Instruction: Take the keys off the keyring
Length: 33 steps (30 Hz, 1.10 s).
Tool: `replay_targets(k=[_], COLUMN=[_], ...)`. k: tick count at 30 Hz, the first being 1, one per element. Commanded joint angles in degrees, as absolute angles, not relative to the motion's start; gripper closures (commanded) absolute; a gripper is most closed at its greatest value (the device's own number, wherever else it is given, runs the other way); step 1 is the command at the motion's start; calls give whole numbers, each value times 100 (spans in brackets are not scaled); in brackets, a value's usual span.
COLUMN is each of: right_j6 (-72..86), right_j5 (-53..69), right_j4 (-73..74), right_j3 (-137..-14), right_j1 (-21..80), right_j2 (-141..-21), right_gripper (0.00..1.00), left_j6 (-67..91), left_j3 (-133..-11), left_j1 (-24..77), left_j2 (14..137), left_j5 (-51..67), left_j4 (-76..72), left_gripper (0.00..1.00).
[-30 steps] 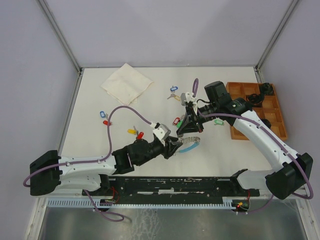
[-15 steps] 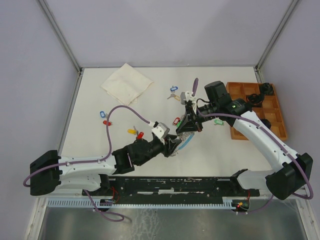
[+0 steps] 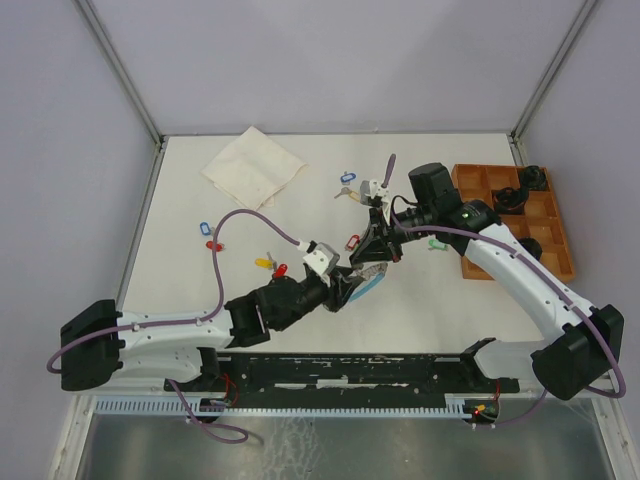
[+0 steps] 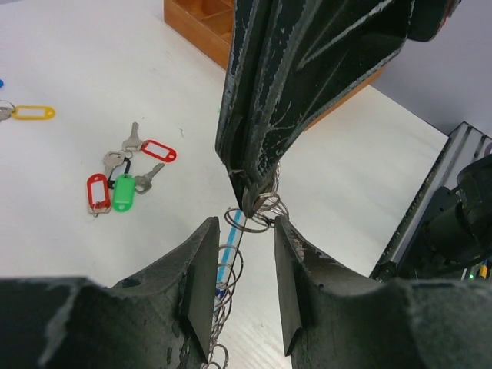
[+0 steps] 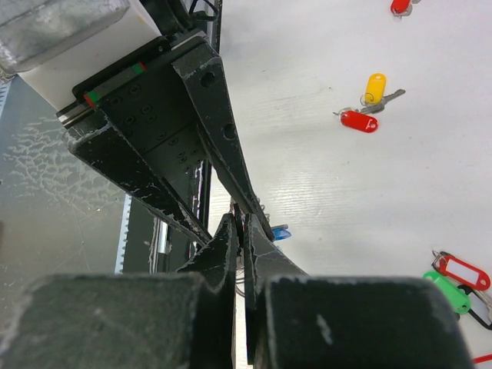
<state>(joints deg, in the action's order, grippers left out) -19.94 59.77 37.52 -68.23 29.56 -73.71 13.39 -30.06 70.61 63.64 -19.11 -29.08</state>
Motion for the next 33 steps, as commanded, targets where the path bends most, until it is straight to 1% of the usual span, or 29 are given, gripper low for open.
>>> replay_targets(k=[1,22,29,33], right_j6=[-1738,-1480,-1470,-1468], right_j5=[6012,5546,5567,5581], right_j4=[3362,3182,3174,3164], right_j3=[-6834,-6792,-6787,-6782], right_j1=[2938,2938,2942,2942], right_j2=[-7172,-7154,-7159,-7165], right_gripper=[99,99,99,99], left_j6=[1439,1530,1471,1389], left_j3=[-3365,-3533,-3571,-3578], left_j1=[7103,7145,7146,7146], left_j2=[6416,6367,6376,6395], left_j5=[-2322,-2789,-2861,-2674], left_j4=[-2937,-2152,-2109,-2257], left_gripper=[59,64,65,65])
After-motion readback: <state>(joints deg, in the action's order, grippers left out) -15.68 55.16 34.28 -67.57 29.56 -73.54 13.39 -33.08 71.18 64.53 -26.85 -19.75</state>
